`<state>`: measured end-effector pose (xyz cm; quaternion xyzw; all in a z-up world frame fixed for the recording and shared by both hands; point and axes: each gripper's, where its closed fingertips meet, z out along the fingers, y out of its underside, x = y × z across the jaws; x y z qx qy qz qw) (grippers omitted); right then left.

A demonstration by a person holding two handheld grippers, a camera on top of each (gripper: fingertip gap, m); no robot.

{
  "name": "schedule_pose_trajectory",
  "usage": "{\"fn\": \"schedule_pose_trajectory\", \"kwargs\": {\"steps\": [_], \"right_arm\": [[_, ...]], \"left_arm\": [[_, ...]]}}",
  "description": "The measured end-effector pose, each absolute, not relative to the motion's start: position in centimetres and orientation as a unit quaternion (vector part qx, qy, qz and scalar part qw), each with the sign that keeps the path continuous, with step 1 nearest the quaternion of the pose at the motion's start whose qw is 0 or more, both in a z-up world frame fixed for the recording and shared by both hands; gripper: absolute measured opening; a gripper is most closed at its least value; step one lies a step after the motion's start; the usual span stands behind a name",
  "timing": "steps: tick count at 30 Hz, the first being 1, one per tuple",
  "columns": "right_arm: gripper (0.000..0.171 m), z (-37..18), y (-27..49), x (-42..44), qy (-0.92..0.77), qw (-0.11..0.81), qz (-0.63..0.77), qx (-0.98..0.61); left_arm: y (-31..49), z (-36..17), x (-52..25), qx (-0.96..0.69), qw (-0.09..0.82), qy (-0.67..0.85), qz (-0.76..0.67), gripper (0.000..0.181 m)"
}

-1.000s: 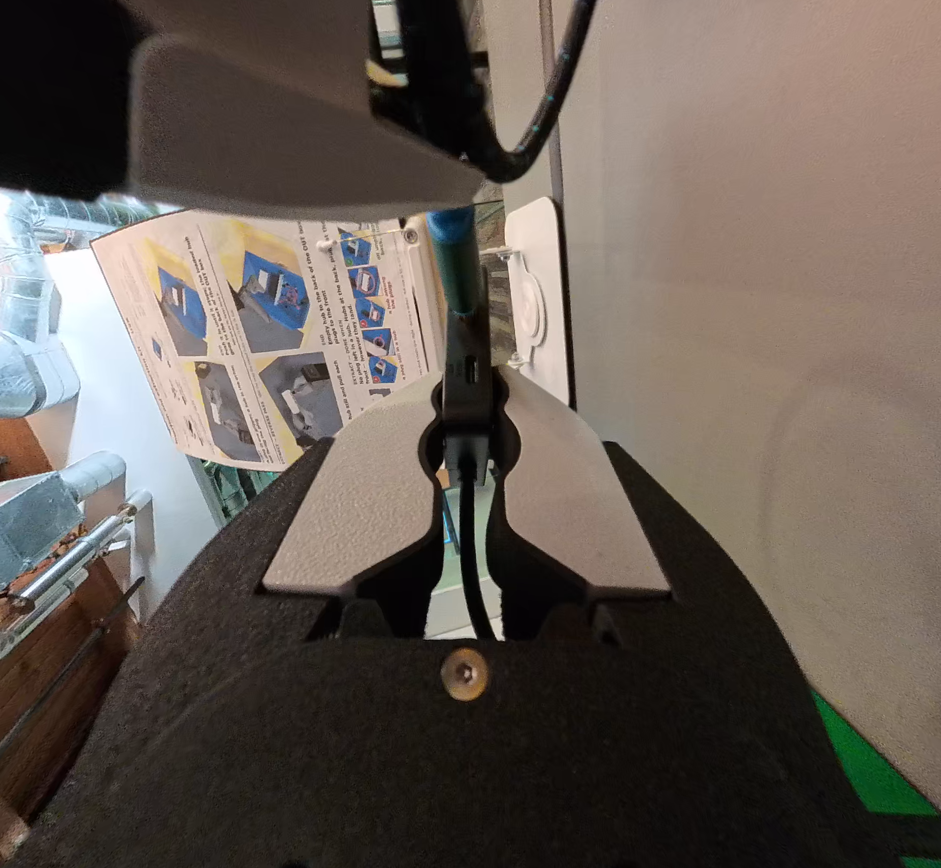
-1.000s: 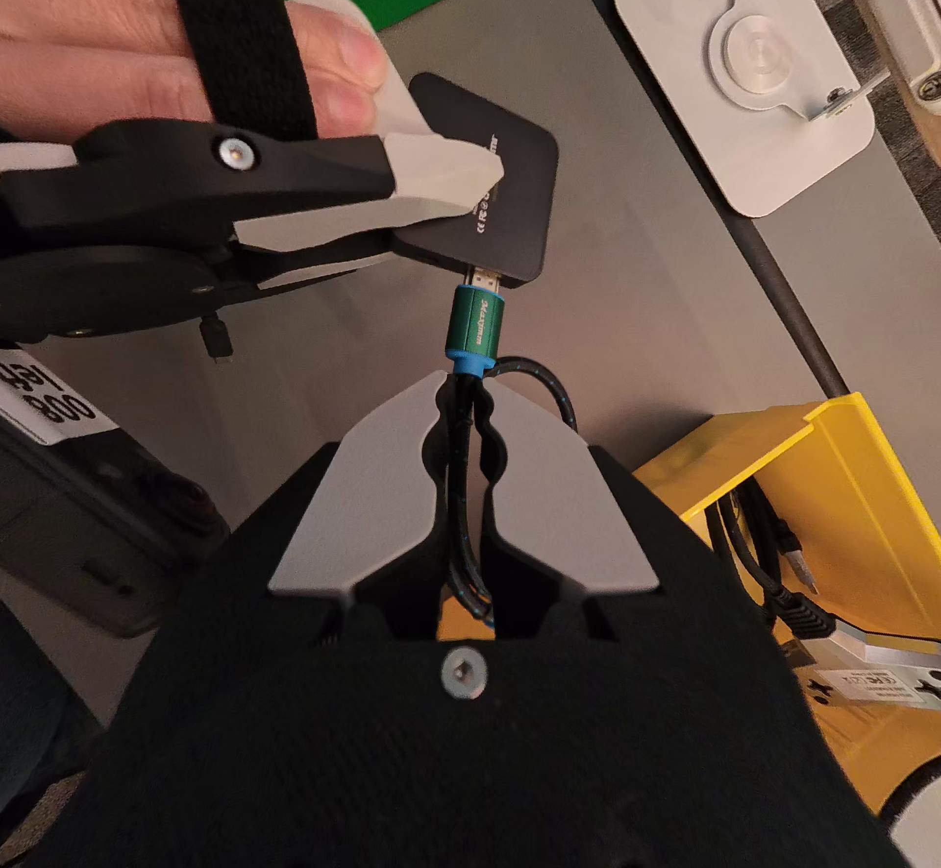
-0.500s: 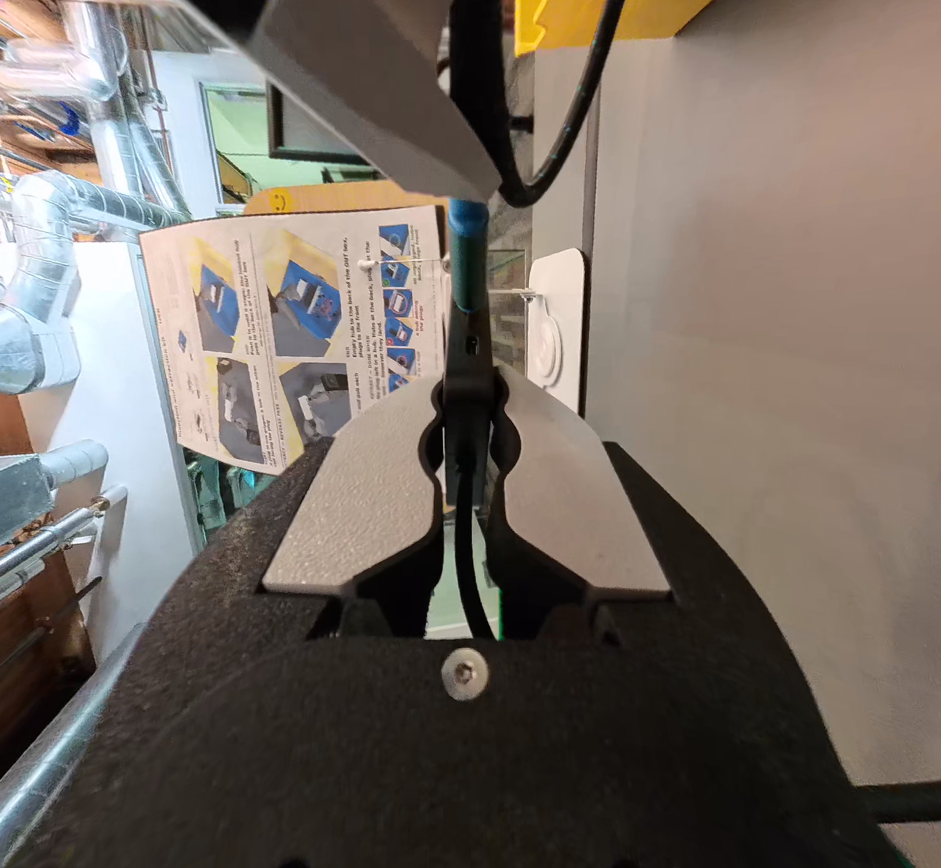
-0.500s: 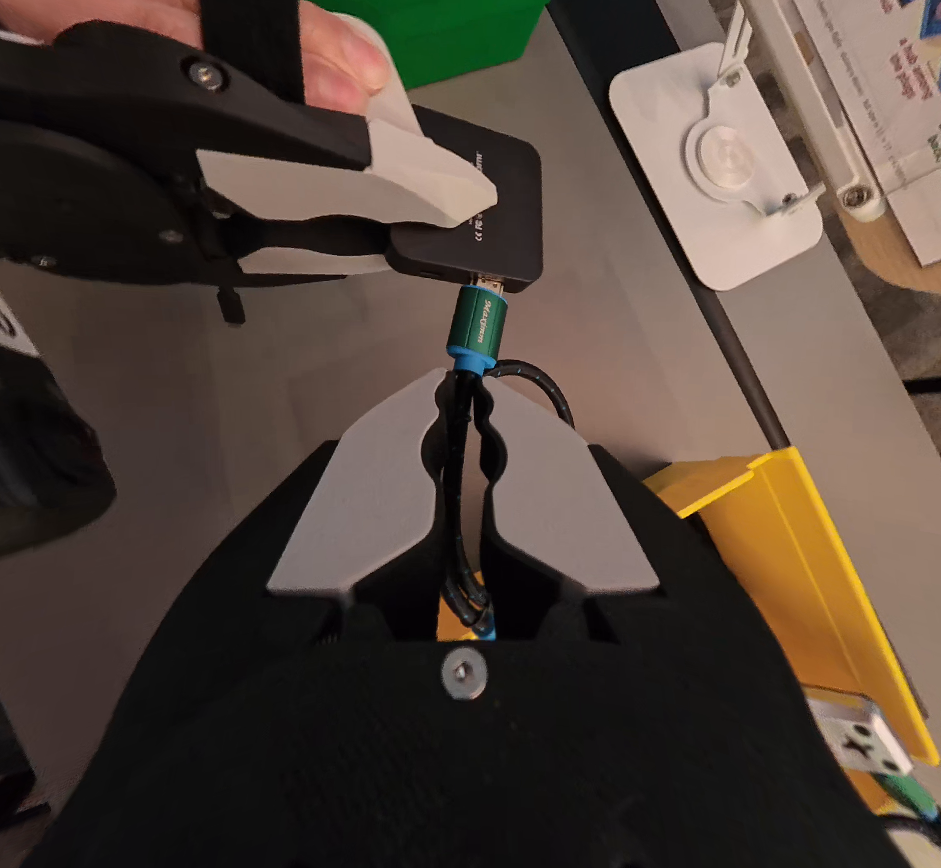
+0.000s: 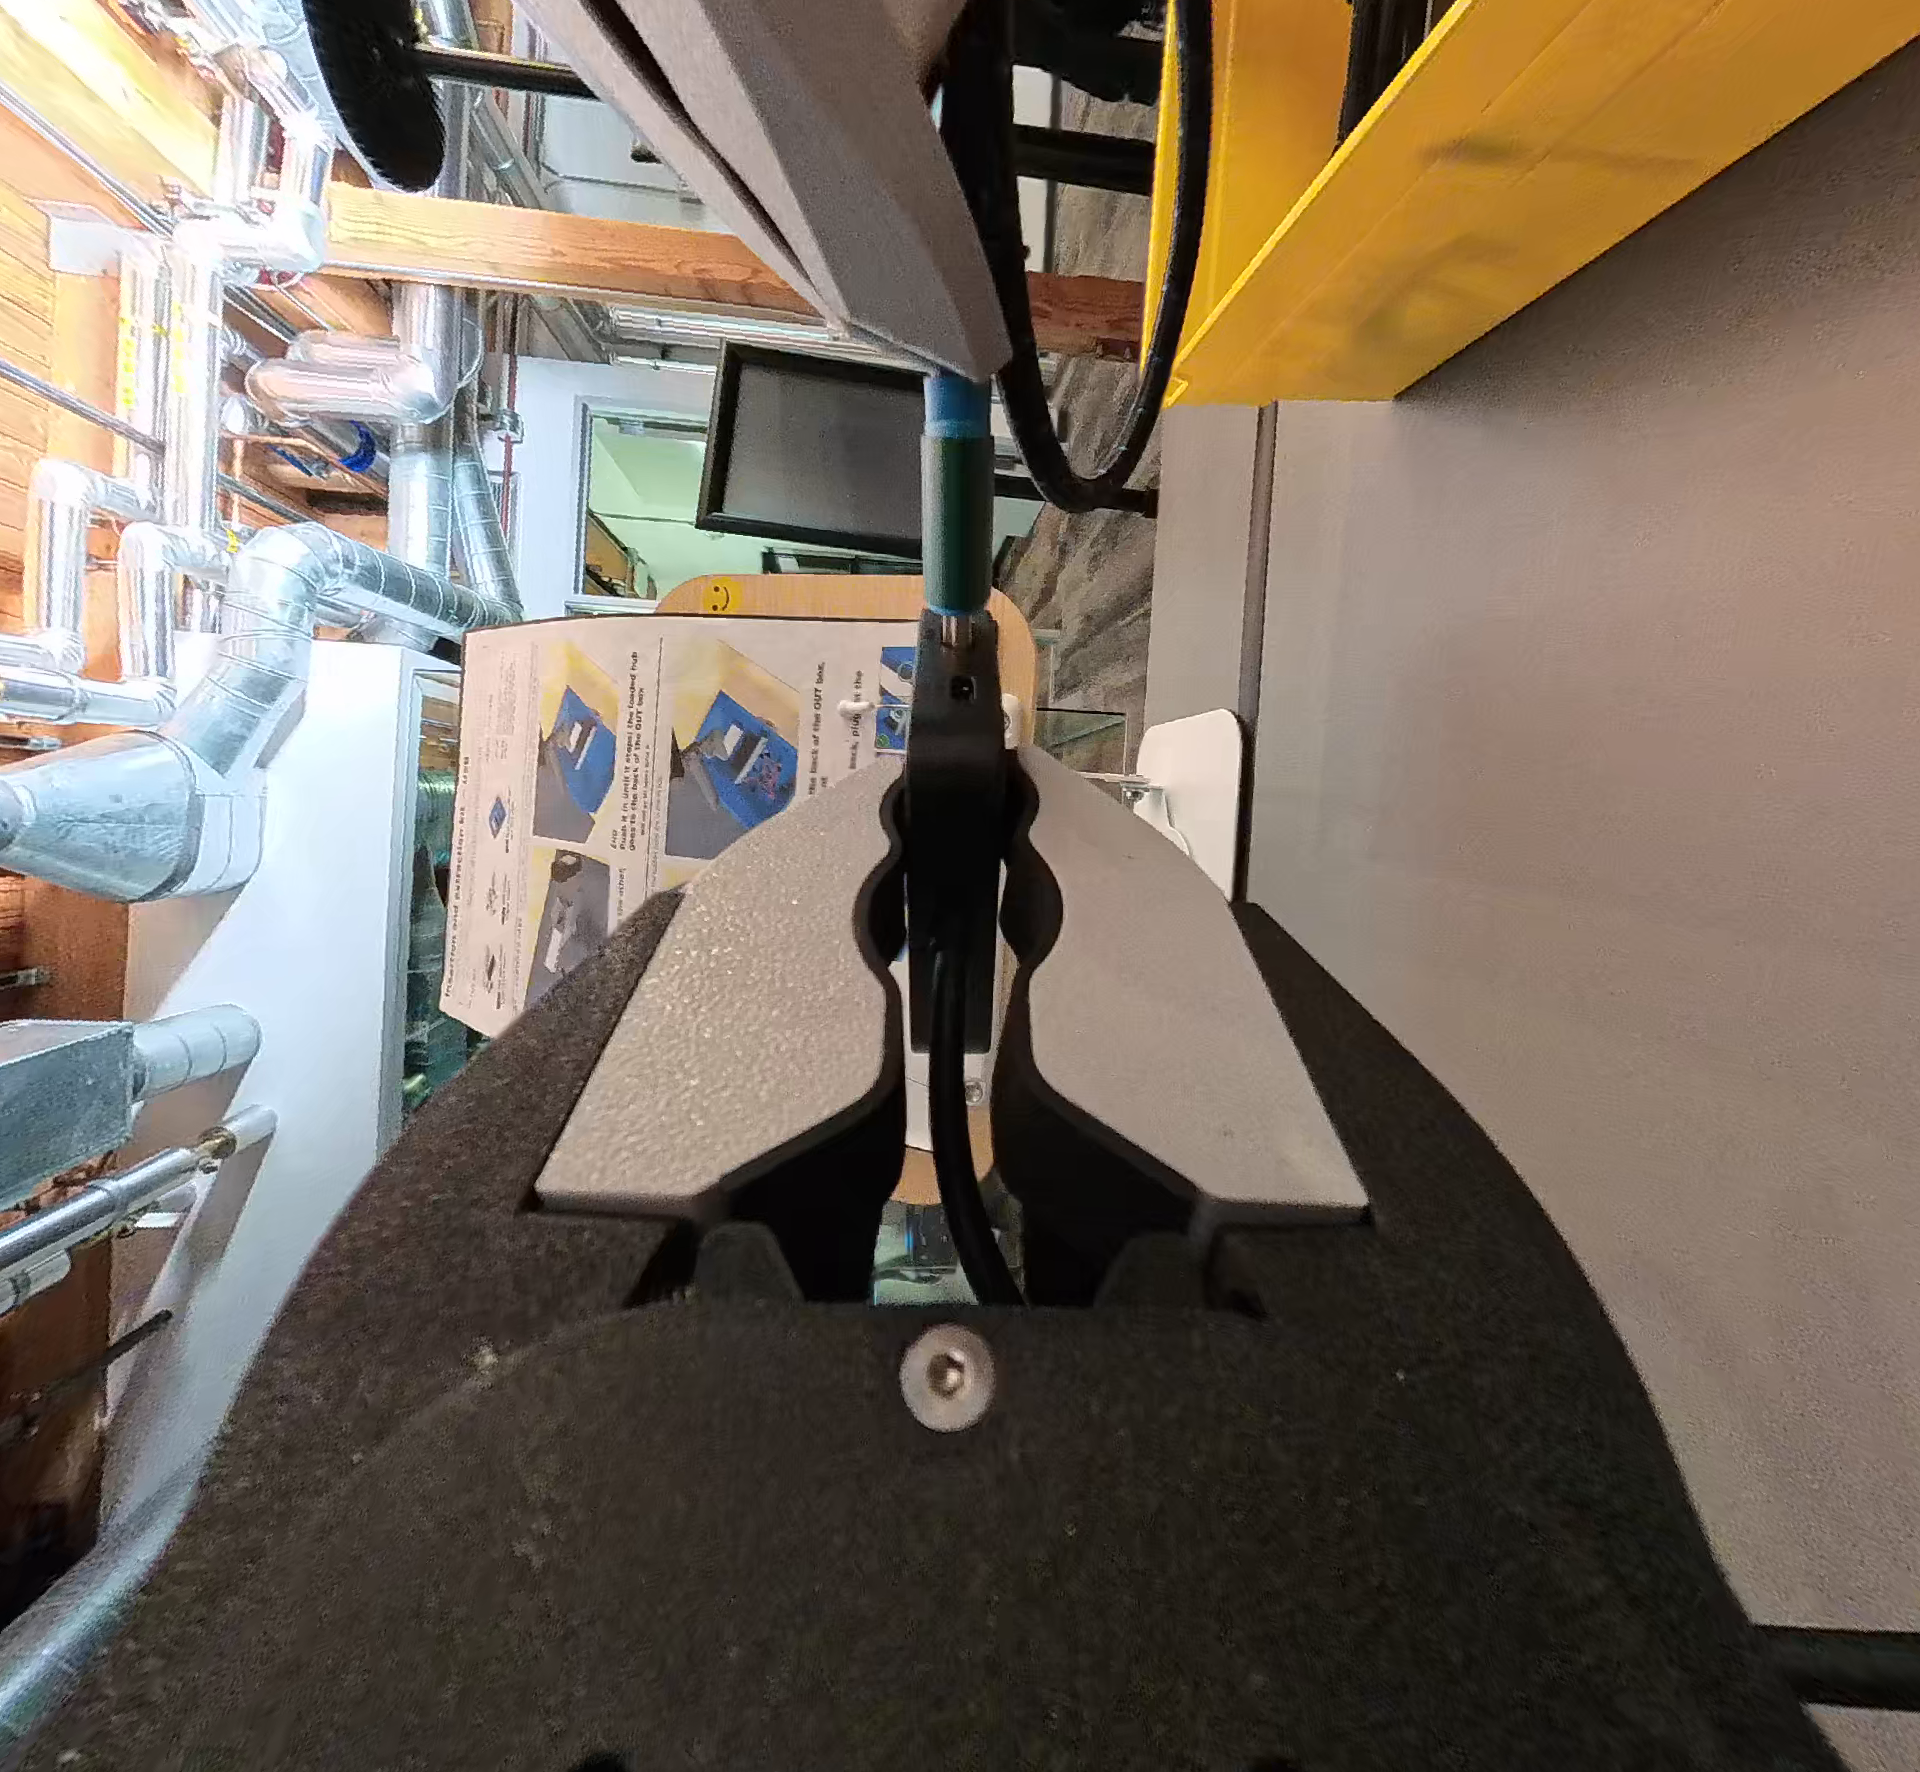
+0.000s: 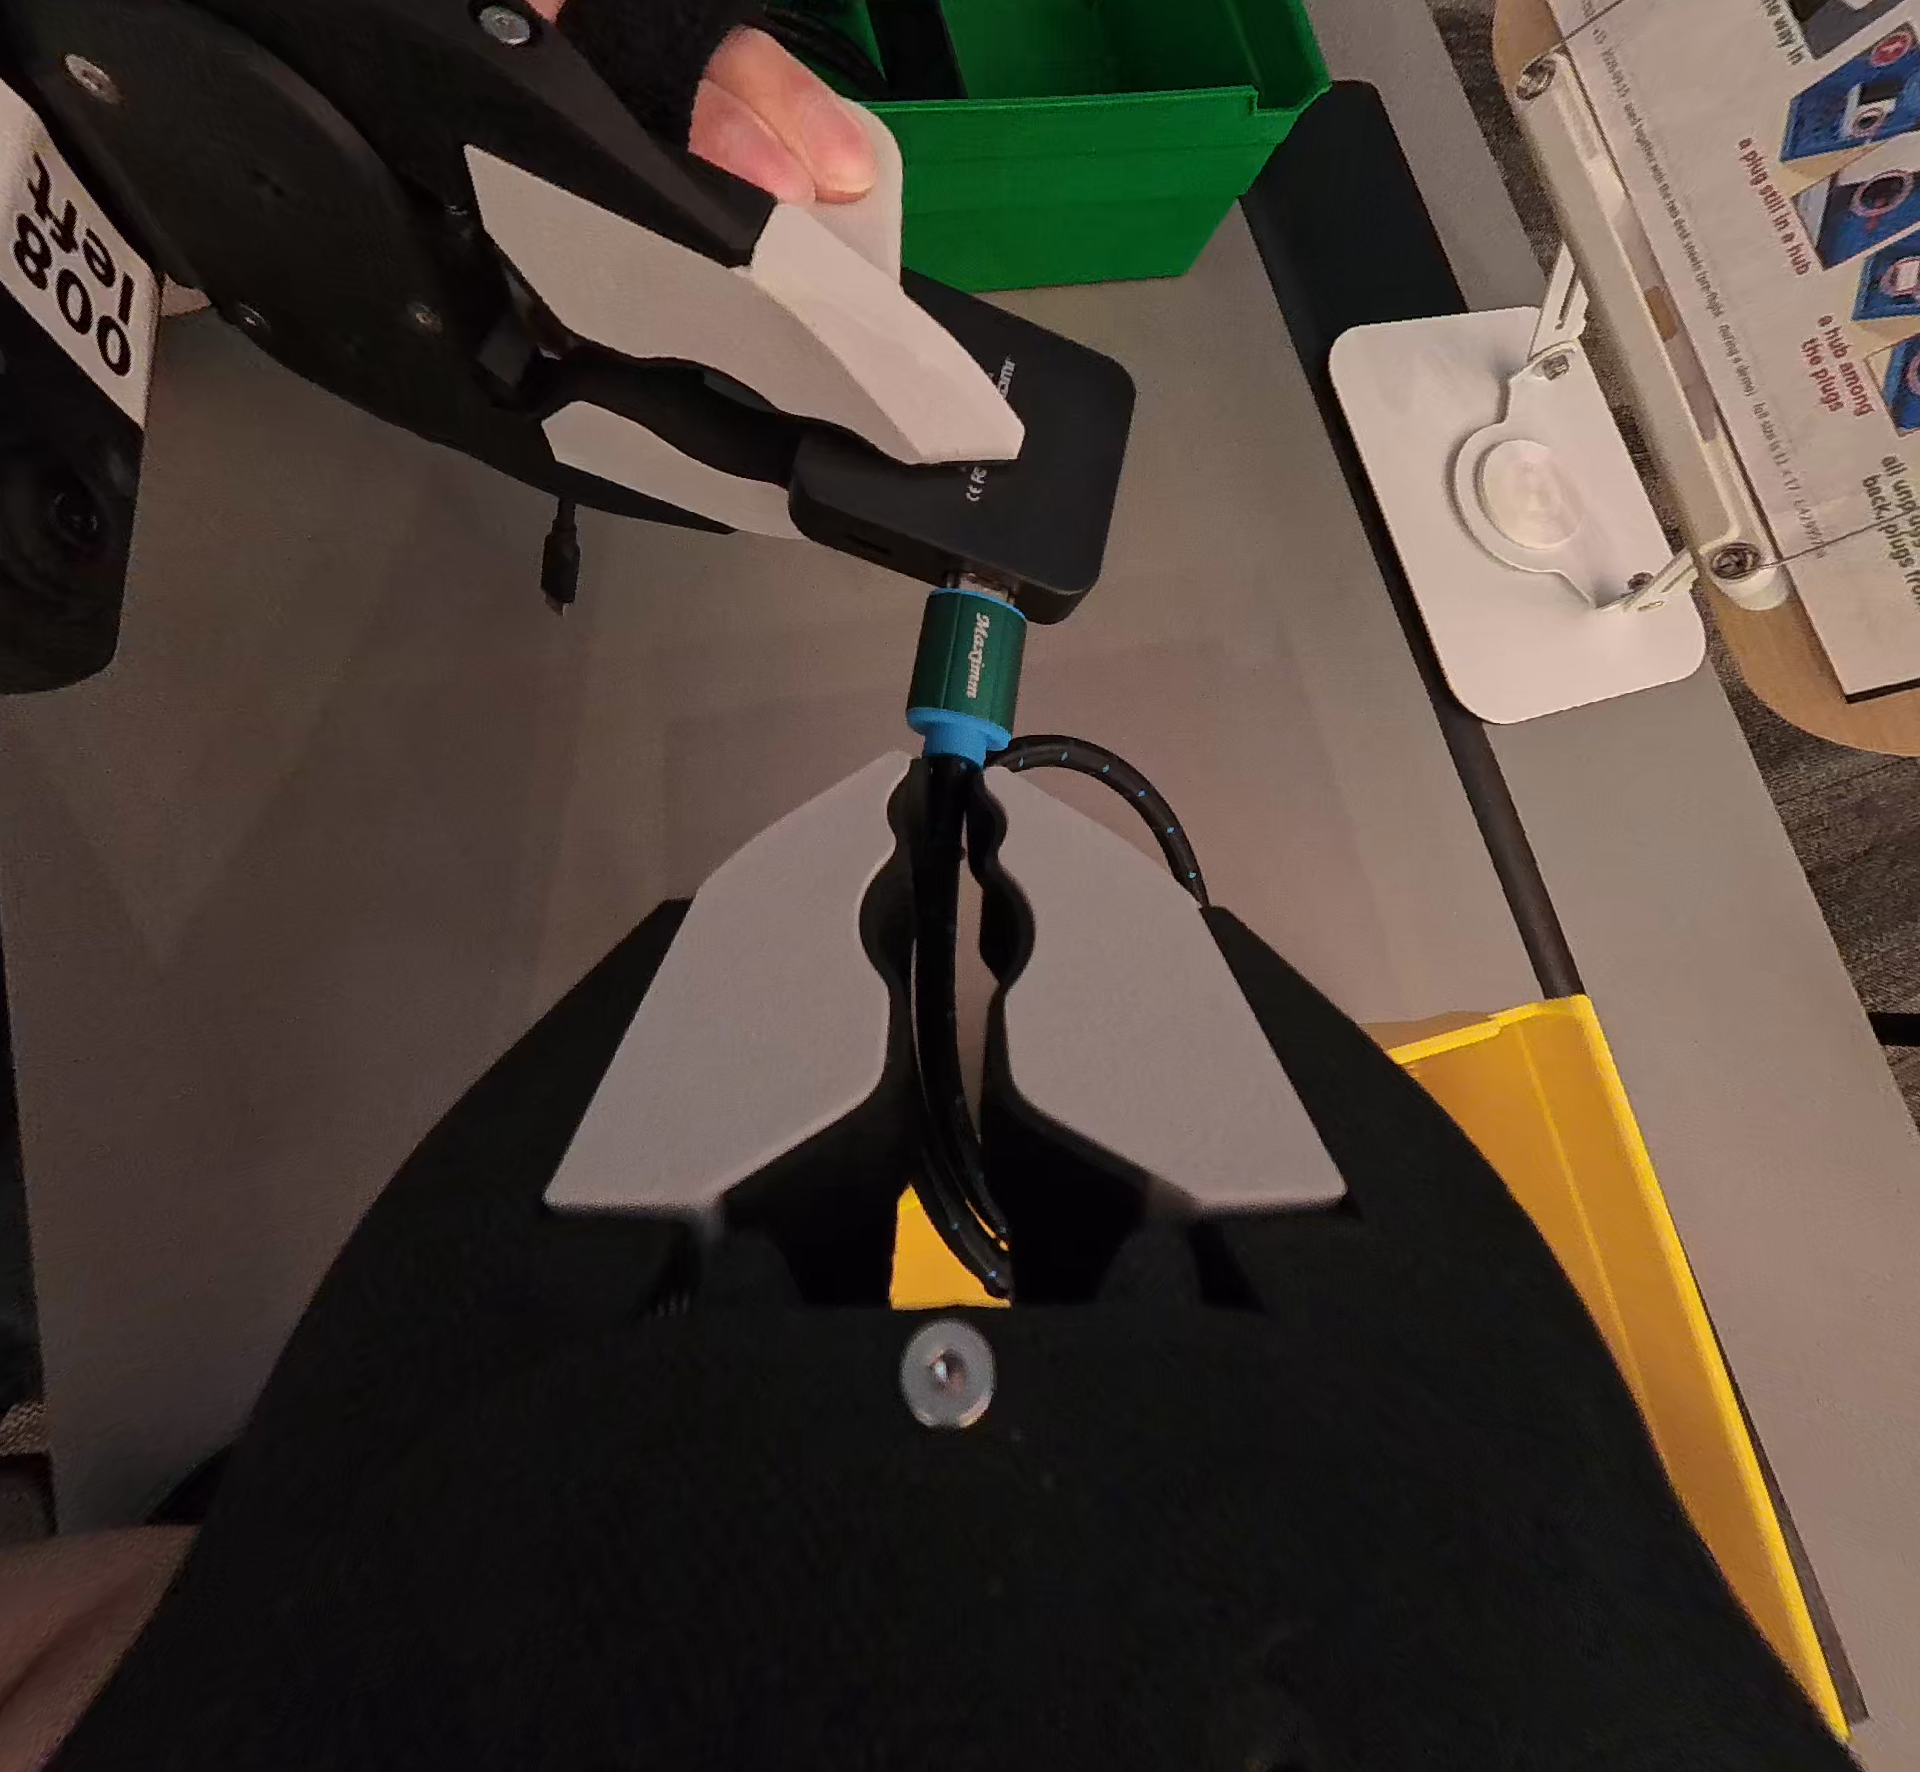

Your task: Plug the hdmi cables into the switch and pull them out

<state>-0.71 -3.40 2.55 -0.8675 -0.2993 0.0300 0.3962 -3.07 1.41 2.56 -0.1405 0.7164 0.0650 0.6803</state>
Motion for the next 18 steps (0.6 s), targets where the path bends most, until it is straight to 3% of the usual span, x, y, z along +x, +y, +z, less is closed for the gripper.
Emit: {"fn": "schedule_pose_trajectory", "kwargs": {"steps": [12,18], "right_arm": [[0.005,1.5,-3.6,-0.8,-0.314,0.361,-0.006,-0.878],[0.003,2.2,-4.2,-0.4,-0.34,0.394,0.037,-0.853]], "left_arm": [[0.7,2.3,-3.1,-0.113,0.681,0.72,0.077,0.013],[-1.1,2.8,-3.2,-0.089,0.688,0.718,0.056,0.013]]}}
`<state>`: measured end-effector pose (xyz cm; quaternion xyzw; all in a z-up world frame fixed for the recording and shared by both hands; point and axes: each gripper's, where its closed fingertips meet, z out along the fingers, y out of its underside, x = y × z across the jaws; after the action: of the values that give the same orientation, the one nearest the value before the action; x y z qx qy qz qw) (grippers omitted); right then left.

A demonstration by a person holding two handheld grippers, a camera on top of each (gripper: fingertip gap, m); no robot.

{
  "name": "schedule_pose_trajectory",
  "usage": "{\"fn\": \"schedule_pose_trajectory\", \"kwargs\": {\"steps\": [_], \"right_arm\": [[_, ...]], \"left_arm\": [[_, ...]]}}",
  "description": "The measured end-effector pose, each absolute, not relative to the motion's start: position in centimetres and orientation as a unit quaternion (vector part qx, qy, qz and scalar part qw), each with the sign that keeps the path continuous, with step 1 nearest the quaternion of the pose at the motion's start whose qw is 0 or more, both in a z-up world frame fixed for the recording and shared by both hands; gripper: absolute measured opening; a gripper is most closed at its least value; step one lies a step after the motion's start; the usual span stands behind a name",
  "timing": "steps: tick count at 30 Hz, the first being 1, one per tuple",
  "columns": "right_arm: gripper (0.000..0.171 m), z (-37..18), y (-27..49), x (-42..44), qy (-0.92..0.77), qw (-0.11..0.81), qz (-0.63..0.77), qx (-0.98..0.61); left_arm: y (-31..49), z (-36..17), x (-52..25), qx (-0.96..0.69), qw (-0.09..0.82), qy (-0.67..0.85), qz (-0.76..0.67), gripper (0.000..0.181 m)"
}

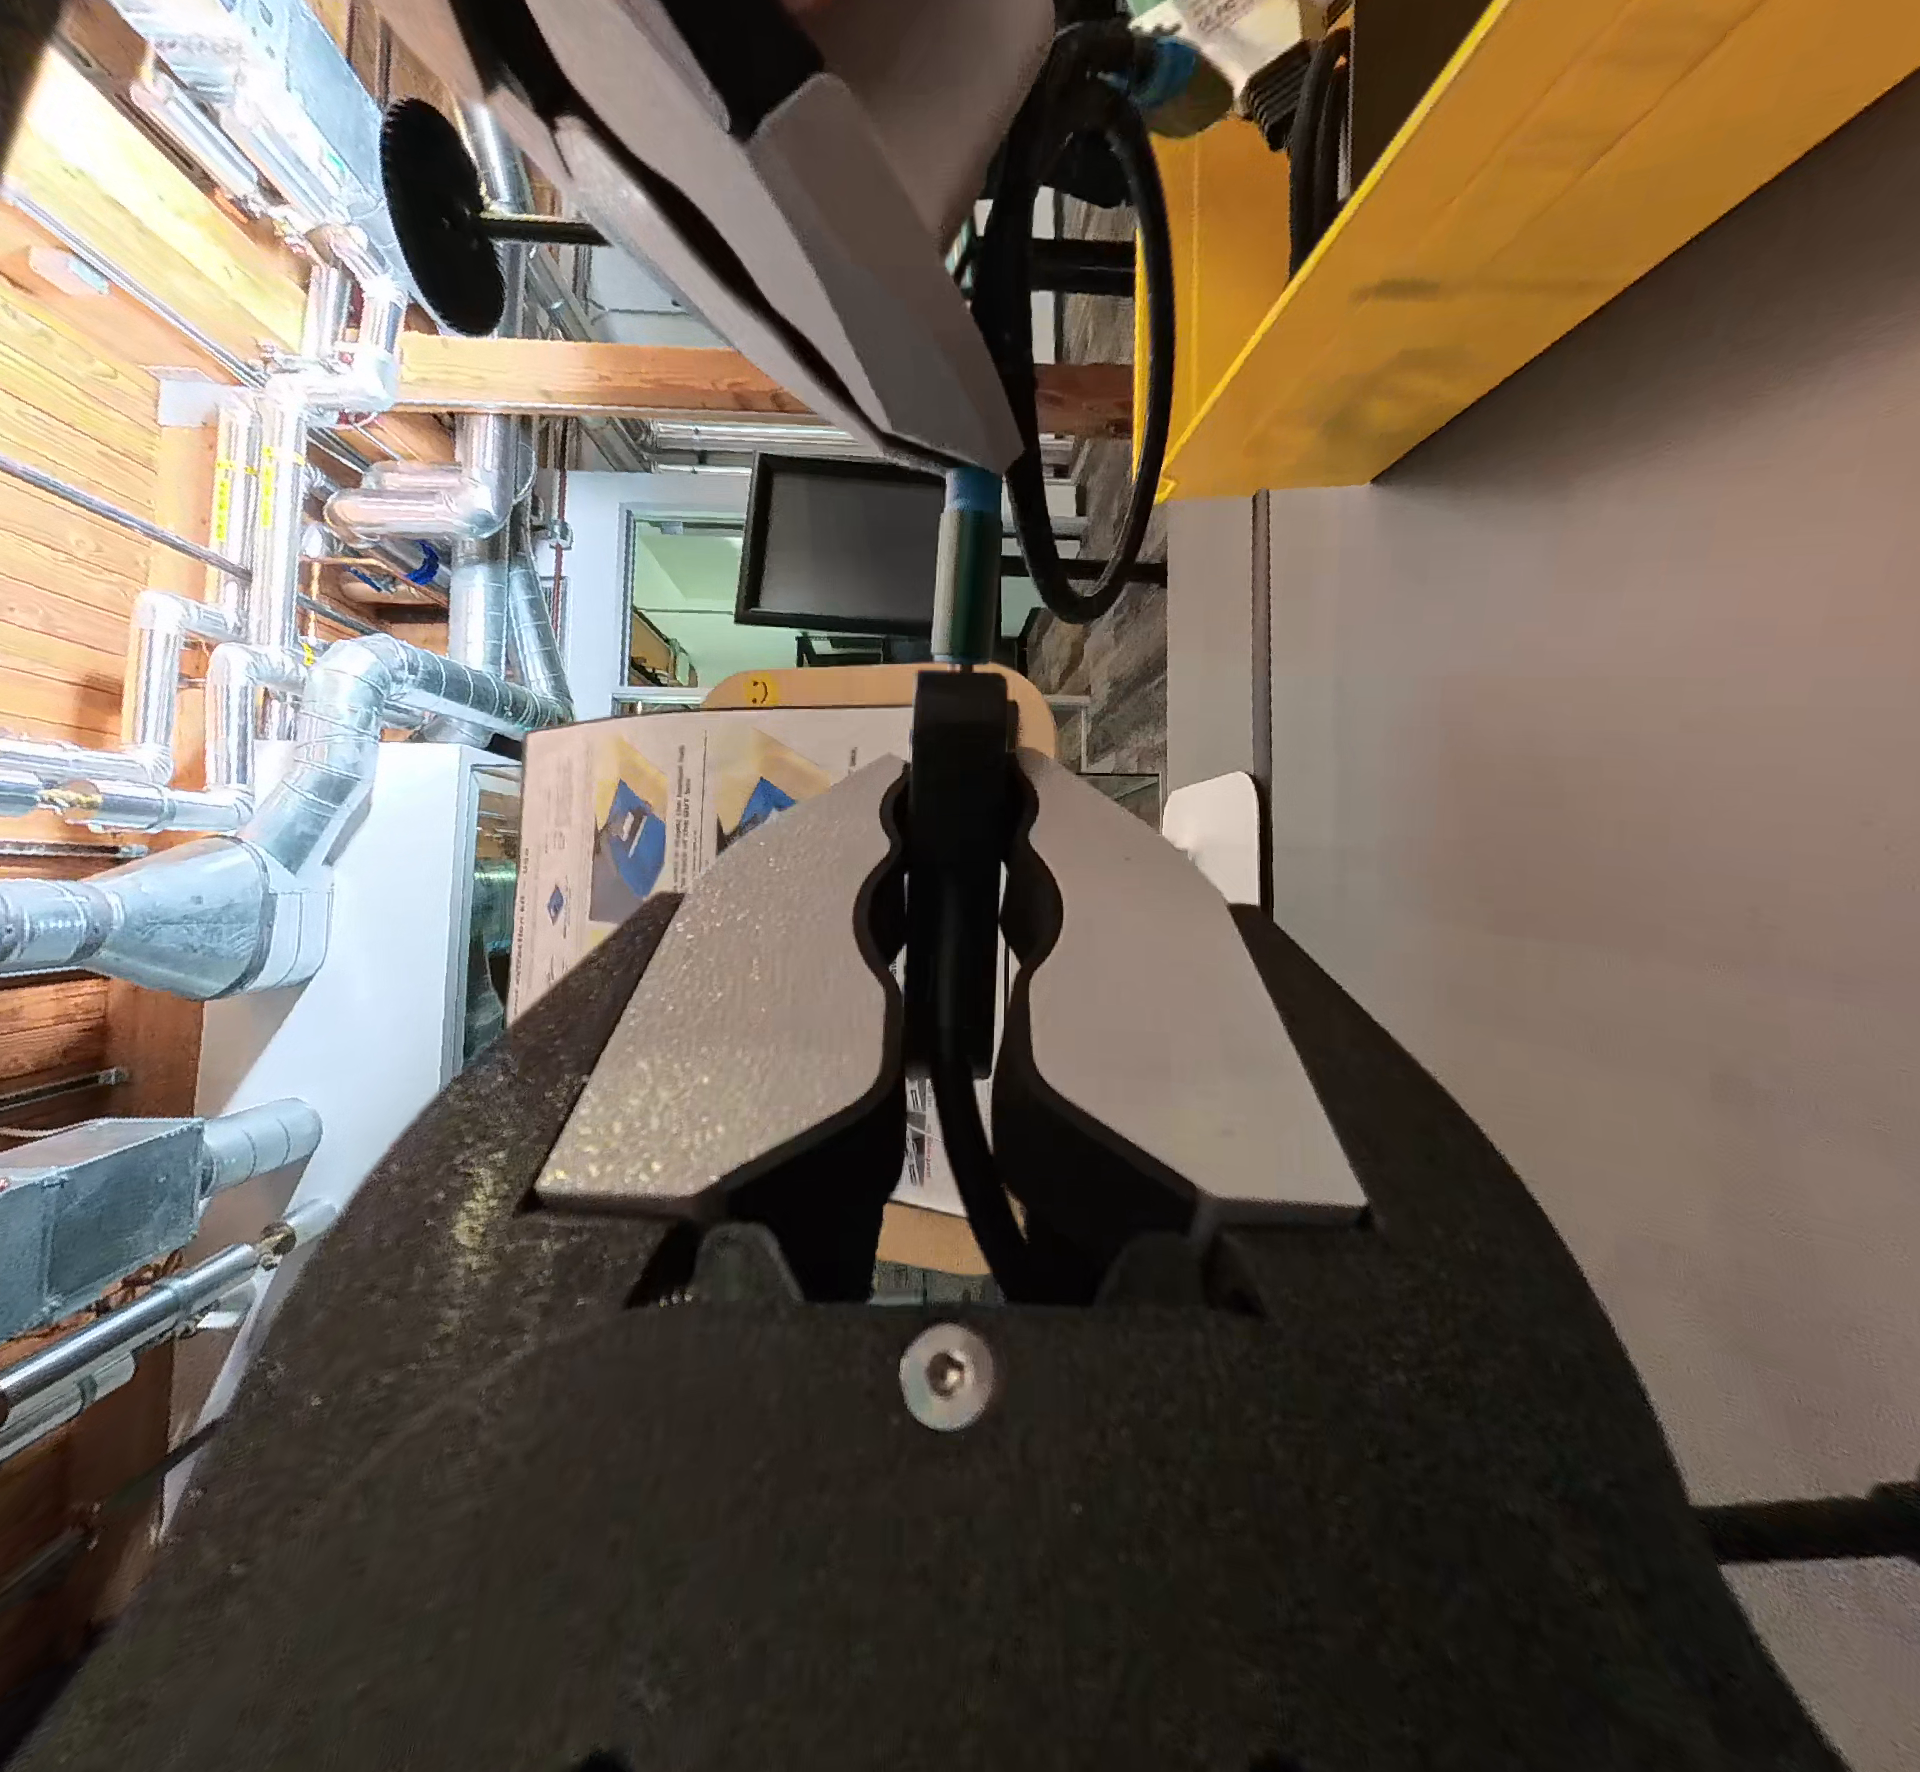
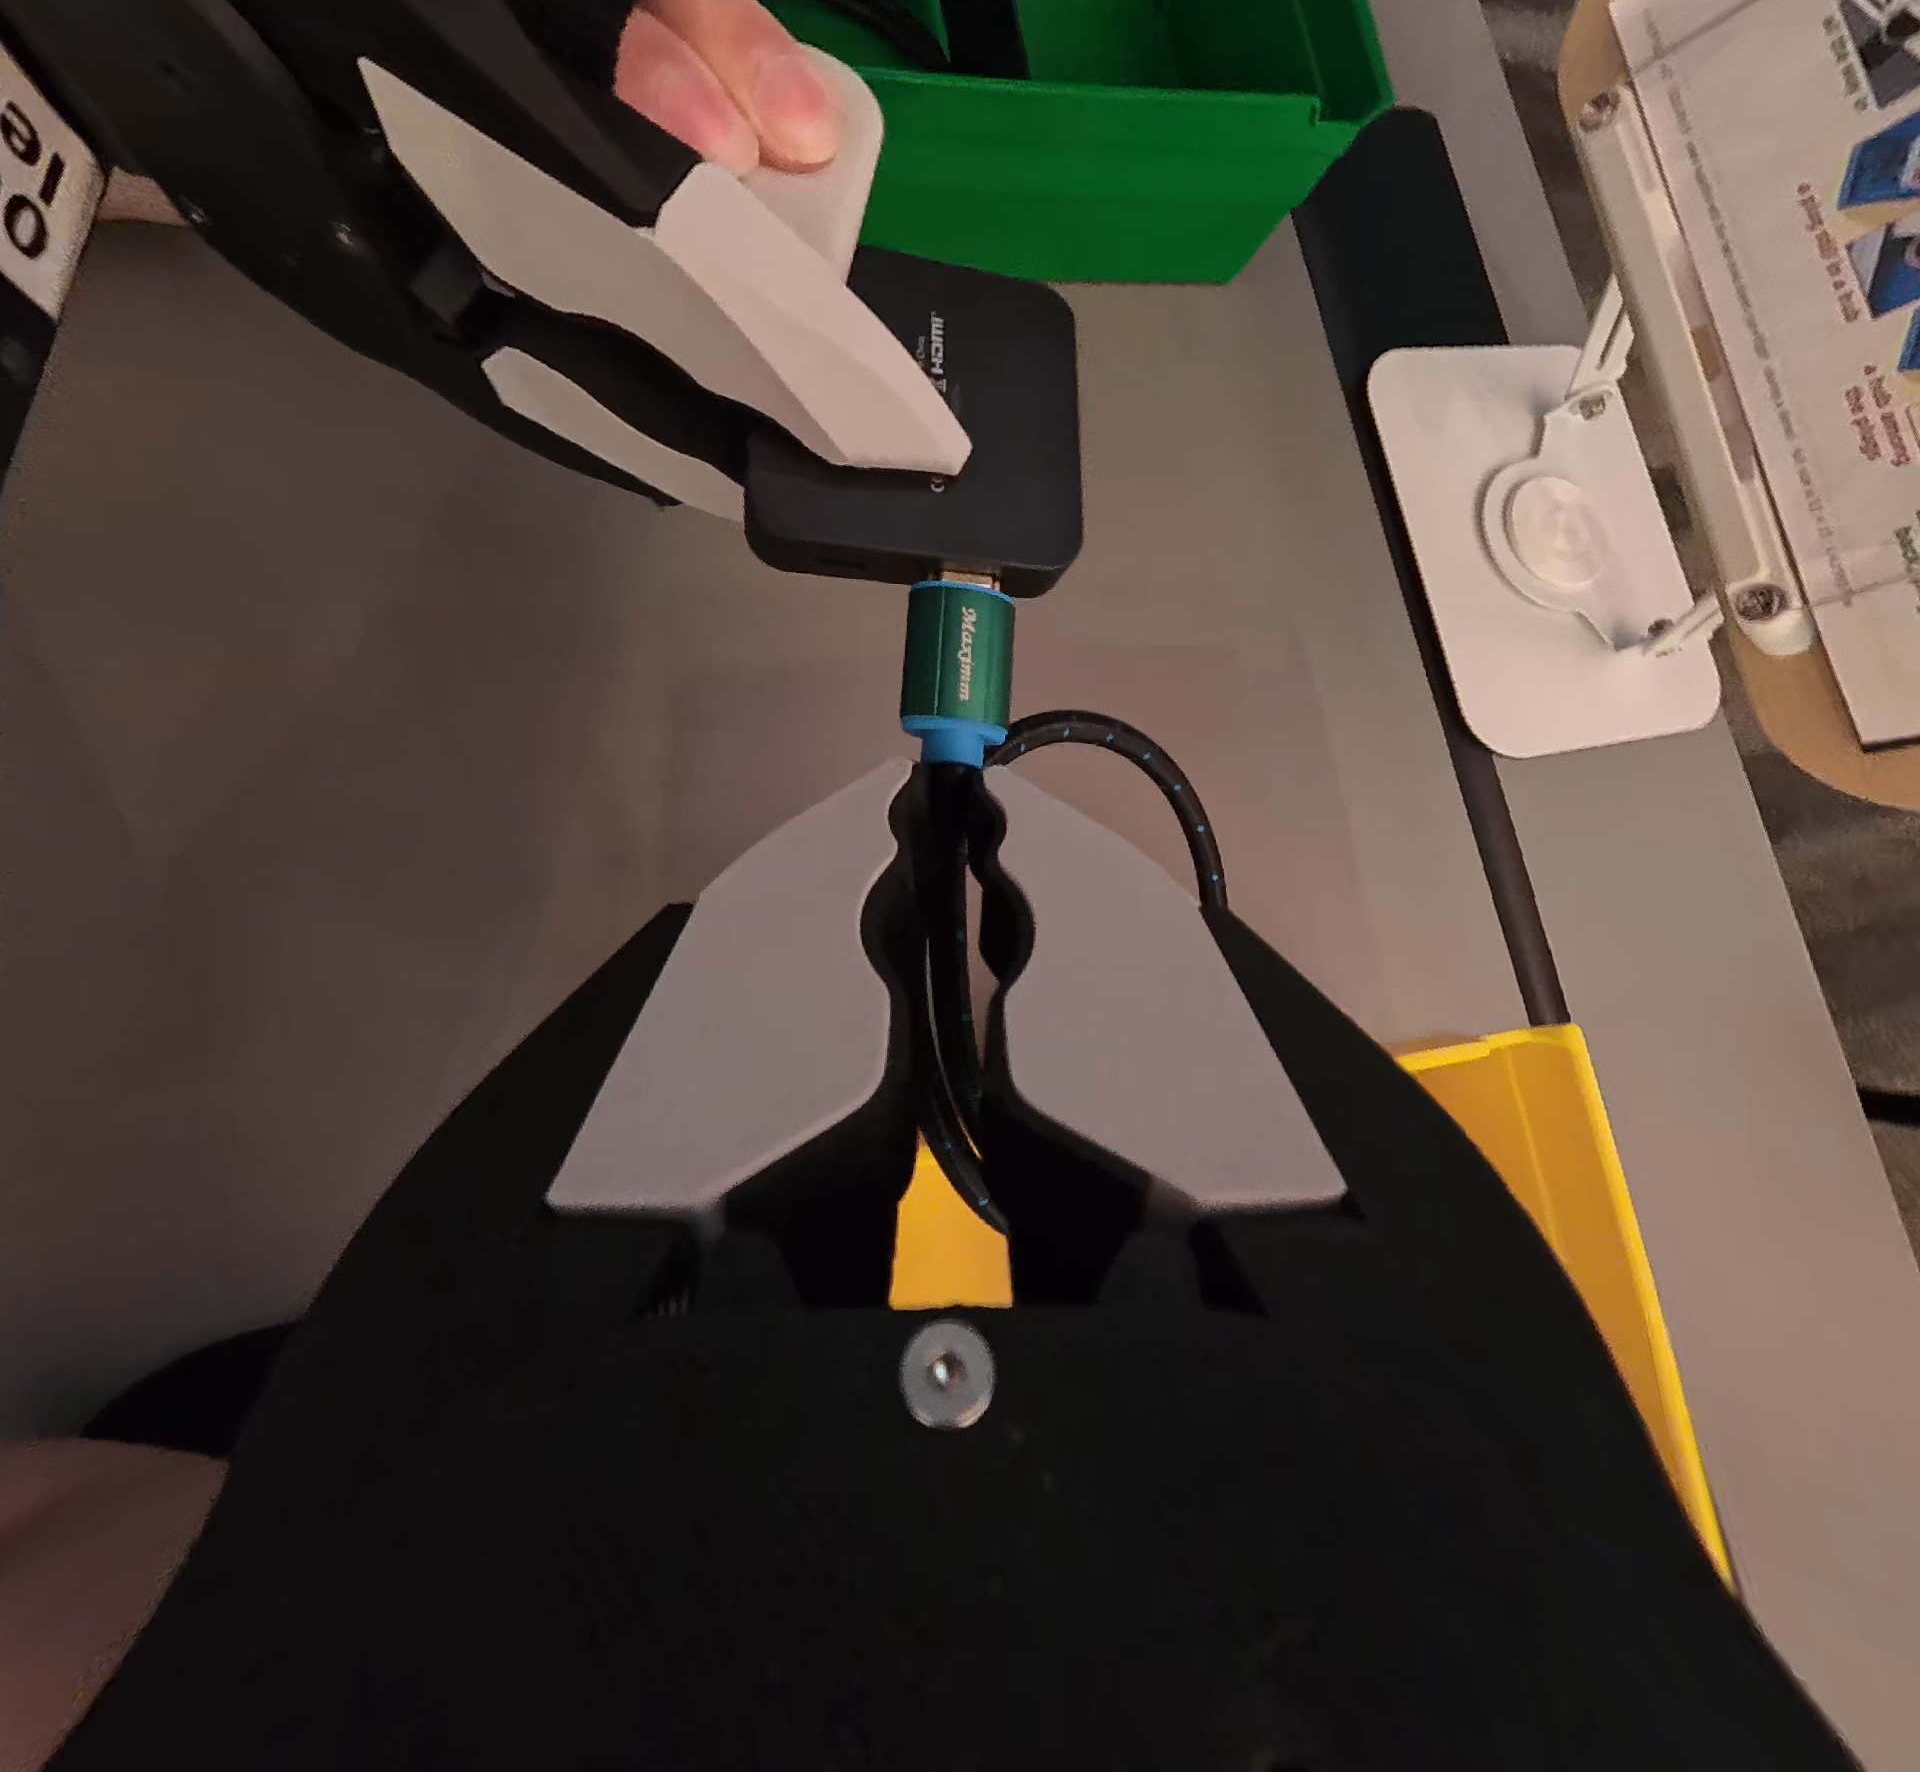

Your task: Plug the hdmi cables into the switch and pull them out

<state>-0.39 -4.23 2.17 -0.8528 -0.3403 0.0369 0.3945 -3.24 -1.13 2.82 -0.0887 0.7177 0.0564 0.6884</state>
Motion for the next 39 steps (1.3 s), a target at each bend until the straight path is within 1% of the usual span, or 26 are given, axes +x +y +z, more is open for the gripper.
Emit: {"fn": "schedule_pose_trajectory", "kwargs": {"steps": [4,12,15,17,18,21,27,32,39], "right_arm": [[0.004,2.3,-4.1,-0.3,-0.345,0.407,0.045,-0.845],[0.006,3.8,-2.7,-0.4,-0.272,0.427,0.005,-0.862],[0.007,3.8,-2.5,-1.6,-0.266,0.418,-0.002,-0.868],[0.007,3.5,-2.4,-2.3,-0.281,0.407,-0.024,-0.869],[0.007,3.3,-2.3,-2.3,-0.284,0.403,-0.039,-0.869],[0.007,3.1,-2.5,-2.4,-0.289,0.39,-0.054,-0.872],[0.006,4.2,-4.2,-3.0,-0.302,0.398,-0.022,-0.866],[0.006,4.0,-4.7,-3.0,-0.323,0.39,-0.026,-0.862],[0.006,4.8,-4.6,-3.6,-0.329,0.418,0.004,-0.847]], "left_arm": [[-0.8,2.9,-3.0,-0.104,0.681,0.722,0.062,0.013],[1.9,4.3,-2.5,-0.166,0.719,0.67,0.083,0.015],[2.8,4.2,-2.4,-0.188,0.715,0.668,0.083,0.02],[3.0,3.8,-2.4,-0.181,0.709,0.675,0.095,0.021],[3.1,3.5,-2.3,-0.174,0.705,0.679,0.106,0.014],[3.0,3.3,-2.2,-0.155,0.71,0.677,0.119,0.014],[1.1,3.8,-2.6,-0.128,0.723,0.676,0.056,0.013],[0.5,3.7,-2.6,-0.11,0.73,0.671,0.068,0.013],[0.4,4.8,-3.2,-0.11,0.746,0.653,0.071,0.013]]}}
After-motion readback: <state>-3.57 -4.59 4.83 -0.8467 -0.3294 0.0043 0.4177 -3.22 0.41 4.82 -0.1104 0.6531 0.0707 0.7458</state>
